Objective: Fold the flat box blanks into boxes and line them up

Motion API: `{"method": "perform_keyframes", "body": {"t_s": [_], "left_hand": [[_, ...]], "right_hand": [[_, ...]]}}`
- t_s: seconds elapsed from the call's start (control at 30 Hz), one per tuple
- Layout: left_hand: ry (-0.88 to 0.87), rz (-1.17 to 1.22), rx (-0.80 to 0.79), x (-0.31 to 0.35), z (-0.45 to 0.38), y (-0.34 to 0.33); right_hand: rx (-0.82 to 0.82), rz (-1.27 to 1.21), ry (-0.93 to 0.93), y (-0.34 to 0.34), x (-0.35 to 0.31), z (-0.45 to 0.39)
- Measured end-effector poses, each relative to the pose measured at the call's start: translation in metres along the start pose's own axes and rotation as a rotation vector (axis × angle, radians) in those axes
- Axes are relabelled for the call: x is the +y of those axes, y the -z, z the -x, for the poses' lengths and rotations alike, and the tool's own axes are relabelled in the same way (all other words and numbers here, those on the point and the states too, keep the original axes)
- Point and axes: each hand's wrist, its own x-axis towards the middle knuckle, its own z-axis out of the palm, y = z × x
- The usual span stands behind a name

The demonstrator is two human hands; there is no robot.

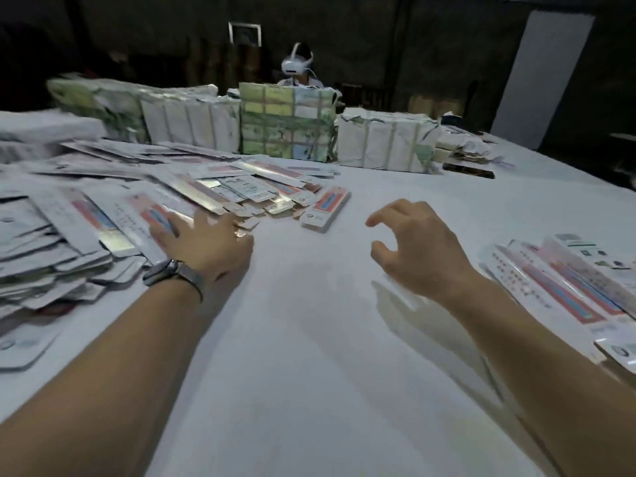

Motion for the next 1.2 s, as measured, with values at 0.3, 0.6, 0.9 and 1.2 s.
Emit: {"method": "perform_keyframes", "body": {"t_s": [0.3,0.6,0.9,1.2], "left_hand": [[-0.142,0.032,0.05,0.005,0.008,0.016],[-0.174,0.223,0.055,0.009,0.021,0.024],[-0.595,1.397,-0.08,0.064,0.085,0.052],[-0.565,1.647,-0.737,0.077,0.102,0.04]], "right_hand": [[0.031,-0.015,0.066,-0.012,-0.004,0.003],[0.057,-0.04,0.064,-0.011,-0.003,0.003],[0.175,-0.622,-0.023,0.0,-0.025,-0.002],[0.175,-0.599,-0.038,0.013,-0.021,-0.004]]}}
